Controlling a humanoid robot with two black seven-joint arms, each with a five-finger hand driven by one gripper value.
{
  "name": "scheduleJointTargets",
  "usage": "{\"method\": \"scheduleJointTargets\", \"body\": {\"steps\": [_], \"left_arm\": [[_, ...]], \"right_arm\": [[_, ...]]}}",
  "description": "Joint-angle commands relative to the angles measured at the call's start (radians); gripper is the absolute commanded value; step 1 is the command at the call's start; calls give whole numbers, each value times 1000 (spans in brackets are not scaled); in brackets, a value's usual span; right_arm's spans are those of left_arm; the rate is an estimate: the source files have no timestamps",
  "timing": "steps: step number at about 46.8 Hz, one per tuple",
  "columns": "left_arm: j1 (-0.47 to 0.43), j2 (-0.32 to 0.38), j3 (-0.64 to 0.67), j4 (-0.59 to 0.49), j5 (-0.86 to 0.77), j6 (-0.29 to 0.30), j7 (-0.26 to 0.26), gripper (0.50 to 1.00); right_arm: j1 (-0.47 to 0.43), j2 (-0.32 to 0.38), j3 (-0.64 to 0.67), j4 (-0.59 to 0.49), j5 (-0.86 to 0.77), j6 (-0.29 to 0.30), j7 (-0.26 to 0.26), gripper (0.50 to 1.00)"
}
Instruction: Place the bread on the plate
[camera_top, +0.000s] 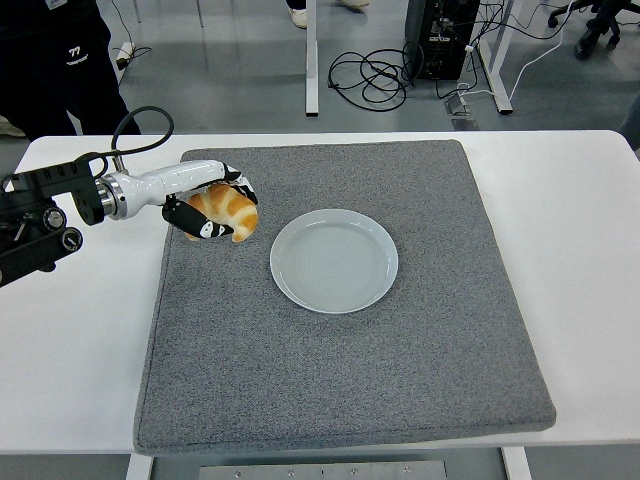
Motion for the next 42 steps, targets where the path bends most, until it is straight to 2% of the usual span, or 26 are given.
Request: {"method": "scheduleJointTargets", "body": {"steps": [1, 11, 22, 35, 42], "left_arm": [[-34, 0, -1, -2, -1, -26, 13, 500], [-118, -14, -1, 0, -1, -51, 42, 500], [-225, -74, 0, 0, 1, -69, 77, 500], [-301, -152, 57, 0, 2, -86, 88, 500], [-293, -192, 63, 0, 2, -74, 88, 500]], "right_arm": [[0, 0, 0, 0, 0, 0, 0, 1000], [0, 0, 0, 0, 0, 0, 0, 1000], [0, 0, 0, 0, 0, 0, 0, 1000], [0, 0, 0, 0, 0, 0, 0, 1000], [-2, 0, -1, 0, 0, 0, 0, 1000]]}}
